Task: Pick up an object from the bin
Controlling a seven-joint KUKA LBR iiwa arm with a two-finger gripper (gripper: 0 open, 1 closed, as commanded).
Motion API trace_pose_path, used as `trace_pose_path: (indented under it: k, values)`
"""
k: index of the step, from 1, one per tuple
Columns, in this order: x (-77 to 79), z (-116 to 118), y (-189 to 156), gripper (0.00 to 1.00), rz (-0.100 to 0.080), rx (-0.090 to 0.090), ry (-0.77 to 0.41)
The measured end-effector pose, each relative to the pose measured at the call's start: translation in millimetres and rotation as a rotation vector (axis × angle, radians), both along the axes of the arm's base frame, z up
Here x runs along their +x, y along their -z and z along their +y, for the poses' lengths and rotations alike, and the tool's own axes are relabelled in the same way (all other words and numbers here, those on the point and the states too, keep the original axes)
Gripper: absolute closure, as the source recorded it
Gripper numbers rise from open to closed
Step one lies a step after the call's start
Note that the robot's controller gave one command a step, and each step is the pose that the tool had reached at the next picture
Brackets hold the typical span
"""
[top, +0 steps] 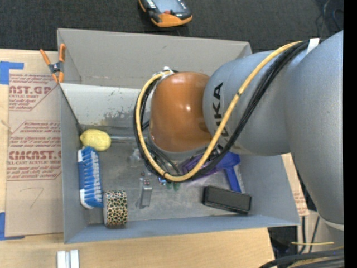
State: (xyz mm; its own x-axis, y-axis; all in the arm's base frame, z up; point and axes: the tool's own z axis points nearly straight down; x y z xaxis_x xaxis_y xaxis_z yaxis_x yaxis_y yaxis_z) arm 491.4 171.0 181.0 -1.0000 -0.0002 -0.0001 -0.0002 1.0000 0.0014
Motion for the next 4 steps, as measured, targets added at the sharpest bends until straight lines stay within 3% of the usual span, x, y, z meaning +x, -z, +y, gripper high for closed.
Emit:
trace_pose_path:
  k: [2, 3, 4]
  values:
    - [0.0, 0, 0, 0.00, 0.000, 0.000, -0.001]
    - [15.1, 75, 62, 0.00, 0.002, -0.001, -0.371]
    - [16.0, 74, 62, 0.00, 0.002, -0.002, -0.374]
